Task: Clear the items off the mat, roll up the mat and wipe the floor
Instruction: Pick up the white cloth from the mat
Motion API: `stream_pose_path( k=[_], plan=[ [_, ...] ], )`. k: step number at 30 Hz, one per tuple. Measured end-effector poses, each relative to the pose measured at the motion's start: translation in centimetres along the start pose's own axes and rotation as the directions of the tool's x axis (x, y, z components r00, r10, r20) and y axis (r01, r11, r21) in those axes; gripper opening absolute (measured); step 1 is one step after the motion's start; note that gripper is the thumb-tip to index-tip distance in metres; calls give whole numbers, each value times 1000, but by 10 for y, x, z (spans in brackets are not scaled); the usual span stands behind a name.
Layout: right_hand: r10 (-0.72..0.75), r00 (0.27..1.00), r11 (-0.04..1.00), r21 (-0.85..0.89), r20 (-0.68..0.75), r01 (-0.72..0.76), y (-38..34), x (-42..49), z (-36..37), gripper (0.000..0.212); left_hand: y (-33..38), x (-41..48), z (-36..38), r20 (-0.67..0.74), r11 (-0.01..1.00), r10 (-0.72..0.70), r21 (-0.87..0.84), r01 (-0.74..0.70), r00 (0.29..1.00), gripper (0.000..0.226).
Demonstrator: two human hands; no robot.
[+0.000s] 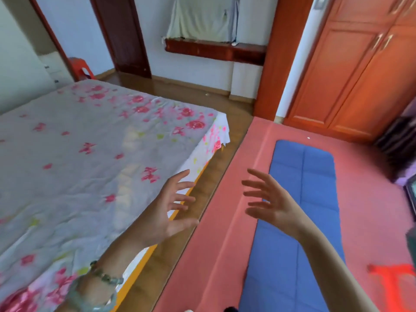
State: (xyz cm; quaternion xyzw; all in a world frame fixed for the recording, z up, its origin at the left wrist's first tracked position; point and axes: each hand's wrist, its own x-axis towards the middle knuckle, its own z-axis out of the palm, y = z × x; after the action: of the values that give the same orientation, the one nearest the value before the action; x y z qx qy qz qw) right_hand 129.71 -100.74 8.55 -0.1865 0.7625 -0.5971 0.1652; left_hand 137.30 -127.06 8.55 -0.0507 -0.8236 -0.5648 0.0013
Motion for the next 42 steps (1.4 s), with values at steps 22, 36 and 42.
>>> stream_pose_path(
  k=[22,36,42],
  plan=[
    [147,899,988,94,-412,-119,46,180,-204,75,-19,397,87,375,989,126,-115,-89,918,96],
    [248,739,969,169,-627,-181,96,328,-307,73,-46,652,135,667,989,150,-109,-103,730,95],
    [345,468,939,288,-814,-191,113,375,-322,73,-50,768,172,867,985,145,-81,-152,477,90]
  ],
)
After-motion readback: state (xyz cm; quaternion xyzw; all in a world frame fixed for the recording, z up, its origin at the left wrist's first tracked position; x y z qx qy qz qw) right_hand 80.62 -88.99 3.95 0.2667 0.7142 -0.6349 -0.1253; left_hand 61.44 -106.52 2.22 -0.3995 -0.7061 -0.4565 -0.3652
